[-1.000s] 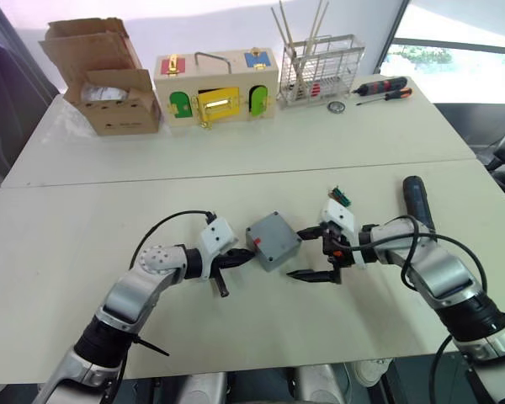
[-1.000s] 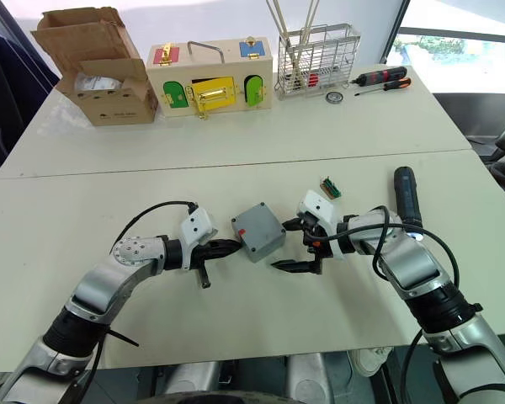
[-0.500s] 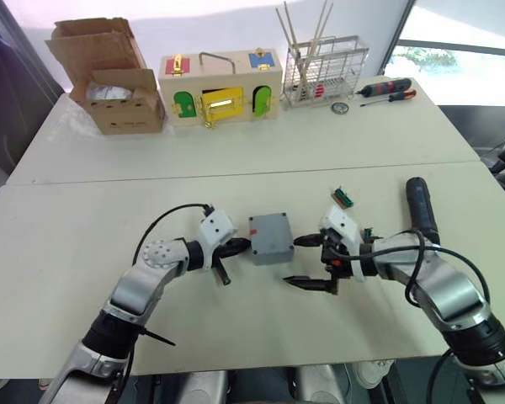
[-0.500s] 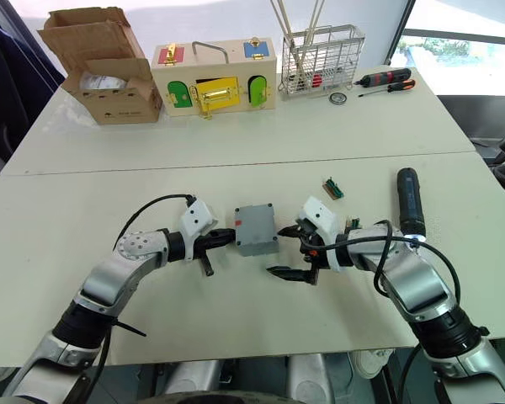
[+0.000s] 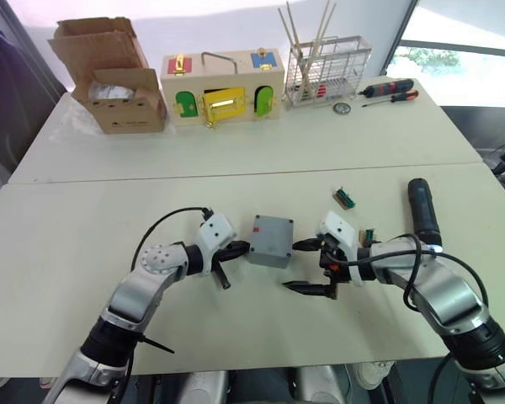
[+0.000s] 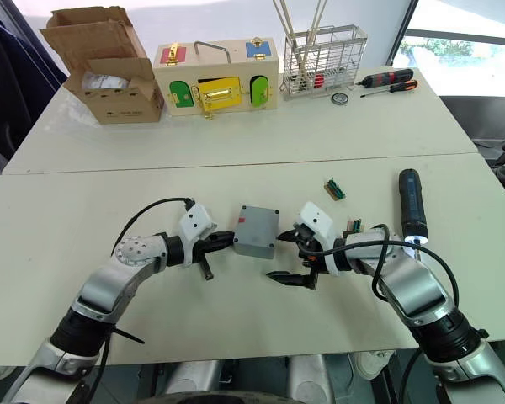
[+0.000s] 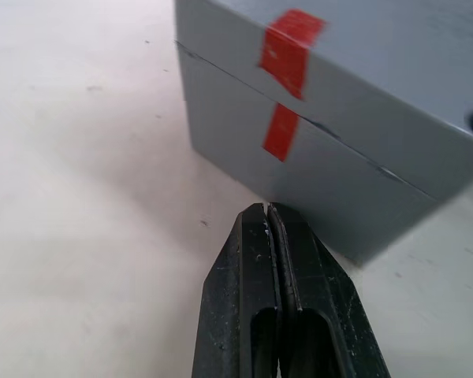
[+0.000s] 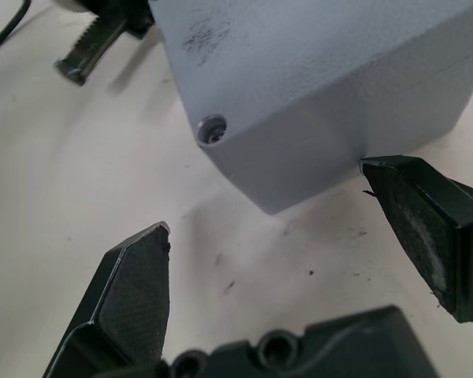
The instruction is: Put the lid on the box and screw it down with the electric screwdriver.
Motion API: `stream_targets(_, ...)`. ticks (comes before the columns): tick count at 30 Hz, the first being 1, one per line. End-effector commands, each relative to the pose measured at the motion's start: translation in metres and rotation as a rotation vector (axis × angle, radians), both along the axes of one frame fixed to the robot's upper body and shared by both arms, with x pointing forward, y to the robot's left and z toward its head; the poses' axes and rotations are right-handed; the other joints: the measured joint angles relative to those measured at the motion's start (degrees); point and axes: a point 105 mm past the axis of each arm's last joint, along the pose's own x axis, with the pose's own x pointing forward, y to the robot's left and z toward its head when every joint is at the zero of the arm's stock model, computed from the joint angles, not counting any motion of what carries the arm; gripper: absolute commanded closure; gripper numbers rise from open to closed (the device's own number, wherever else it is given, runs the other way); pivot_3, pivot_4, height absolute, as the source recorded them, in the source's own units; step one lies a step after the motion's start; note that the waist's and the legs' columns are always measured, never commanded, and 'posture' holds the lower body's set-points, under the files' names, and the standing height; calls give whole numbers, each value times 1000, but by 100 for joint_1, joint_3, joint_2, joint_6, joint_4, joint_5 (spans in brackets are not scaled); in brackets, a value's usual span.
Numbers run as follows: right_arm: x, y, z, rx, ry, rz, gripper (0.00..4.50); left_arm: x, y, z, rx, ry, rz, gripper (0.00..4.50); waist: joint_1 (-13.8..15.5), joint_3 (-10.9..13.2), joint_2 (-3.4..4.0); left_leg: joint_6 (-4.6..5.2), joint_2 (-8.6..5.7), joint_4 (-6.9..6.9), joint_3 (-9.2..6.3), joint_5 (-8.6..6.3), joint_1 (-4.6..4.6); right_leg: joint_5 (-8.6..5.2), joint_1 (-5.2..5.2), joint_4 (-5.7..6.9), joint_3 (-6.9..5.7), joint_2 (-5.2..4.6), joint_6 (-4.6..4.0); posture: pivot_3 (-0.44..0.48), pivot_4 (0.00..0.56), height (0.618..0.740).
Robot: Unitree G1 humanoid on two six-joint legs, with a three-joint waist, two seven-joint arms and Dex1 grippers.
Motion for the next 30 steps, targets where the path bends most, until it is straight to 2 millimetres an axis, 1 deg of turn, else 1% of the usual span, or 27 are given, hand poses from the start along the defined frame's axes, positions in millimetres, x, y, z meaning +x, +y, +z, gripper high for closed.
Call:
stream_targets(1,5,-4,14,5,-61,-6,34,-10,-8,3,-25,11,-49,4500,0,0,0,0,0,0,0,0,0,0,0,0,0,0,0,0,150,739)
stream_targets(3,5,-10,18,7,-63,-31,34,-10,-4,3,-26,17,-40,4500,1,0,0,0,0,0,0,0,0,0,0,0,0,0,0,0,150,739)
stream_targets(4,4,-17,24,19,-61,-63,34,-13,1,3,-22,27,-40,4500,1,0,0,0,0,0,-1,0,0,0,0,0,0,0,0,0,150,739)
stream_targets(5,2,-25,32,39,-58,-109,34,-20,10,3,-15,49,-43,4500,-3,0,0,0,0,0,0,0,0,0,0,-1,0,0,0,0,150,739)
stream_targets(8,-10,-50,59,109,-42,-228,34,-40,43,7,24,129,-46,4500,-33,1,1,3,6,-8,0,-3,-4,0,-8,-6,2,1,0,0,150,739)
stream_targets(9,-14,-56,66,137,-36,-260,34,-43,54,11,34,139,-31,4500,-39,0,2,28,9,-11,0,-17,-3,-1,-9,-5,2,2,-1,0,150,739)
stream_targets(11,-21,-64,80,211,-37,-309,34,-42,72,22,33,143,6,4500,-13,0,3,31,10,-11,-2,-19,0,-1,-9,1,1,4,-2,0,150,739)
stream_targets(13,-20,-75,92,304,-62,-394,34,-34,80,43,-1,108,25,4500,12,-1,1,32,9,-11,-6,-19,5,1,-1,3,-2,4,-6,0,150,739)
stream_targets(14,-18,-81,94,338,-79,-442,34,-30,80,53,-19,89,22,4500,47,-2,-1,32,9,-8,-12,-19,5,2,7,1,-8,4,-7,0,150,739)
stream_targets(16,-15,-89,93,360,-104,-512,34,-26,75,66,-53,60,2,4500,107,-2,-1,32,4,-1,-17,-19,5,2,18,-4,-15,1,-7,0,150,739)
stream_targets(18,-10,-96,83,353,-130,-582,34,-21,61,80,-100,29,-39,4500,141,-3,-2,35,-1,-1,-10,-21,5,2,18,-8,-11,-2,-6,0,150,739)
stream_targets(21,-6,-102,73,342,-148,-639,34,-20,47,86,-120,14,-81,4500,119,-3,-2,23,-2,-1,-3,-14,4,3,15,-10,-8,-2,-5,0,150,739)
stream_targets(23,-1,-109,62,336,-164,-700,34,-22,34,91,-129,4,-132,4500,89,-3,-2,23,1,-1,2,-13,4,3,9,-5,-4,-2,-5,0,150,739)
stream_targets(24,1,-113,57,327,-174,-727,560,-23,28,93,-135,1,-151,4500,74,-4,-3,23,2,-1,1,-13,5,3,9,-3,-4,0,-5,0,150,739)
stream_targets(25,3,-115,52,307,-187,-747,717,-25,23,93,-136,2,-173,4500,43,-4,-2,25,2,-1,1,-14,5,3,8,1,-5,1,-5,0,150,739)
stream_targets(27,4,-118,47,286,-206,-763,1312,-29,18,93,-135,6,-197,4500,-4,-4,-2,25,3,-2,-2,-14,5,2,7,4,-5,1,-5,0,150,739)
stream_targets(30,8,-122,38,280,-219,-807,1312,-38,11,93,-145,21,-233,4500,-34,-4,-1,23,4,-3,0,-13,6,2,6,1,-3,2,-4,0,150,739)
